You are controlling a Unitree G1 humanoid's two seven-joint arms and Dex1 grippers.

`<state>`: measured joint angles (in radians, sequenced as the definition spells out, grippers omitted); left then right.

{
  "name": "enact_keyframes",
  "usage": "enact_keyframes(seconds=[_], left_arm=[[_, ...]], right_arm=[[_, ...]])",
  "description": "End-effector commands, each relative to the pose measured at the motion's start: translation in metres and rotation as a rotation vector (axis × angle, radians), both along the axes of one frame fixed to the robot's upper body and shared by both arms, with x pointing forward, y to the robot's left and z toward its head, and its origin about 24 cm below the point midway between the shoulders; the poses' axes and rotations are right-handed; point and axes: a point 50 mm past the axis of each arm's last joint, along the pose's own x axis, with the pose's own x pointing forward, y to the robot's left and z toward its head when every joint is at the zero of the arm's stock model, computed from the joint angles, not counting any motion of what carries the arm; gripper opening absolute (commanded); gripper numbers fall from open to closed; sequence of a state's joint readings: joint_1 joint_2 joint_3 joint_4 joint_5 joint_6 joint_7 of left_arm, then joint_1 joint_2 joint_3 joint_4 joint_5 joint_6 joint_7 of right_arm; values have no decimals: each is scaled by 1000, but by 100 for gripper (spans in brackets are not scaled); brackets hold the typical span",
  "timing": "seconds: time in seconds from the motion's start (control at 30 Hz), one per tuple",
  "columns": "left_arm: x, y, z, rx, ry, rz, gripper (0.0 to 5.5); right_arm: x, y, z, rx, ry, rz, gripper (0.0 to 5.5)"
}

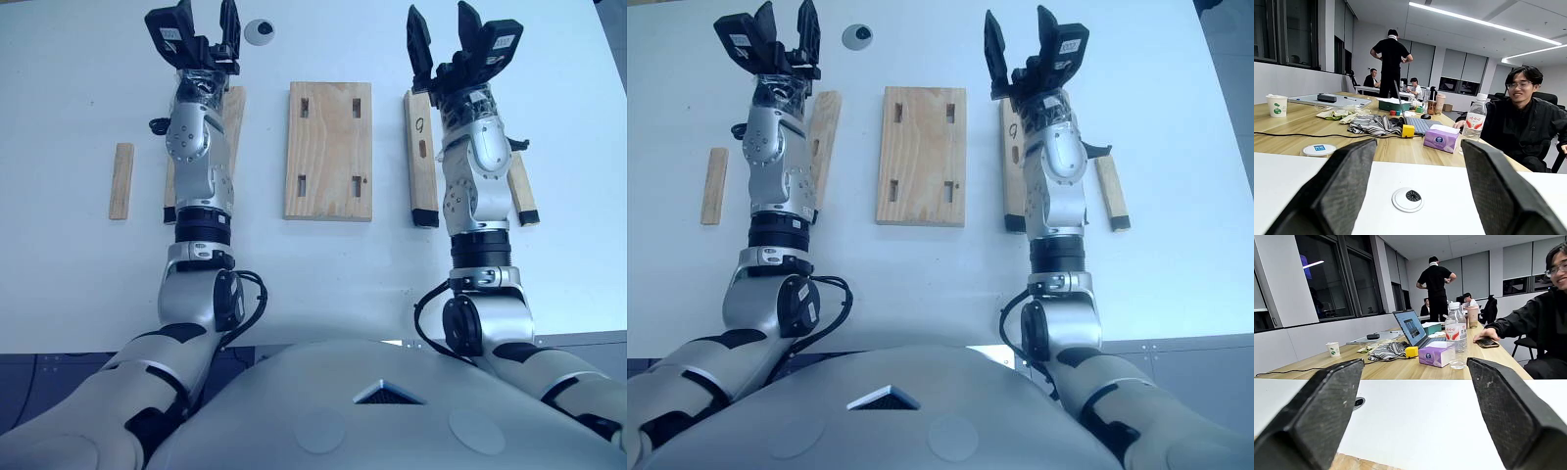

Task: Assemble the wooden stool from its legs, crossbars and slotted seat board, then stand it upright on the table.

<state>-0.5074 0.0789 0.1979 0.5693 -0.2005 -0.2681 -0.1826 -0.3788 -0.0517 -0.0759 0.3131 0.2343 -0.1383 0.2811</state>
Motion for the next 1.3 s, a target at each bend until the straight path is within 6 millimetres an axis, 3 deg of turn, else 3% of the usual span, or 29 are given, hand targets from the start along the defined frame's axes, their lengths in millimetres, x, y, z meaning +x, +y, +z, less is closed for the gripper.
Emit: enact_keyframes(seconds=[0.03, 0.63, 1.3], left_arm=[[-3, 6, -1, 21, -2, 15, 316], [-2, 1, -1, -48, 1, -5, 316], [-1, 2, -1, 0, 8, 6, 316]], right_arm=[[-1, -4, -3, -16, 22, -8, 387], [0, -1, -3, -9, 28, -16, 387], [0, 0, -3, -20, 29, -21, 387]])
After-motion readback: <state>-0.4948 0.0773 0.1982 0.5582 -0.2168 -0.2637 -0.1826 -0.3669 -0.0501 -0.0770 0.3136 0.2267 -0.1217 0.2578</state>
